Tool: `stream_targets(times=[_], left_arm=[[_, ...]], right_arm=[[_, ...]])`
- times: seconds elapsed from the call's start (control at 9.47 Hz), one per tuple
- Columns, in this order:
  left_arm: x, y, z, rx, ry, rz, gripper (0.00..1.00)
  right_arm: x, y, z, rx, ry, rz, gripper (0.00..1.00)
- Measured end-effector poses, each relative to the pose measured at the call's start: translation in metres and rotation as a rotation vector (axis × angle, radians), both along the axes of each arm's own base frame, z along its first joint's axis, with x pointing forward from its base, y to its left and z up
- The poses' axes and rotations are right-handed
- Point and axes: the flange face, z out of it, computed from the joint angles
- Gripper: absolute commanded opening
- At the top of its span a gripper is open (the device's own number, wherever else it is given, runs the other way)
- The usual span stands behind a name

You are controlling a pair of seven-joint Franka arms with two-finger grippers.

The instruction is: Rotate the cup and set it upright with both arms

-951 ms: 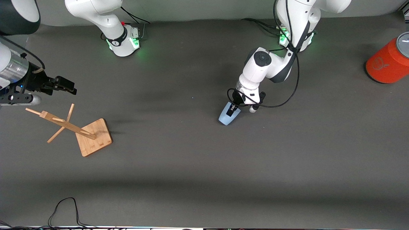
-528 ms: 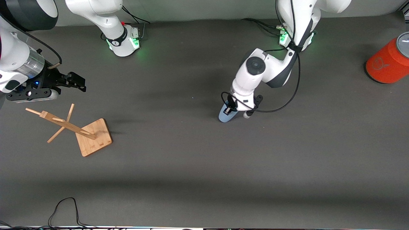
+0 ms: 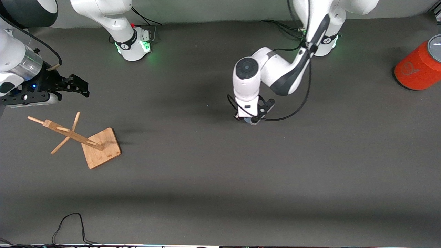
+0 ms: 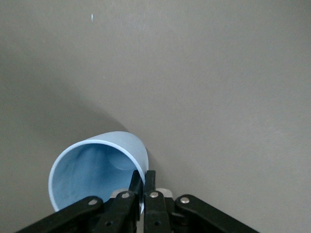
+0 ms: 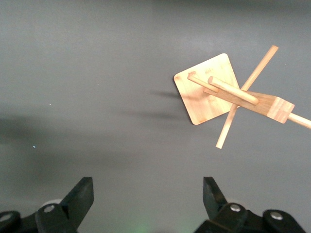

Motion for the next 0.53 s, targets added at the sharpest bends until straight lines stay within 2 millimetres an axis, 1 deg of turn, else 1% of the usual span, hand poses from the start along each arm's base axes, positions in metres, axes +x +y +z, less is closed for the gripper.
stream_targets(times=[0.11,0.21,0.32,0.53], left_arm=[[-0.002,-0.005,-0.013,0.013,0.01,-0.004,1.0],[-0.001,-0.005,-0.02,0.024,0.011,-0.008,1.0],[0.001,-0.003,-0.021,0.029,0.007,-0.009,1.0],[0.011,0.0,-0.009,0.049,0.011,-0.015,1.0]], right_arm=[[-0.001,0.0,0.003,0.018,-0.005,-0.004,1.0],[0.0,-0.003,0.008,0.028,-0.014,-0.012,1.0],[0.001,-0.006,0.011,0.033,-0.02,-0.015,1.0],[0.001,-0.007,0.012,0.035,-0.024,-0.017,1.0]])
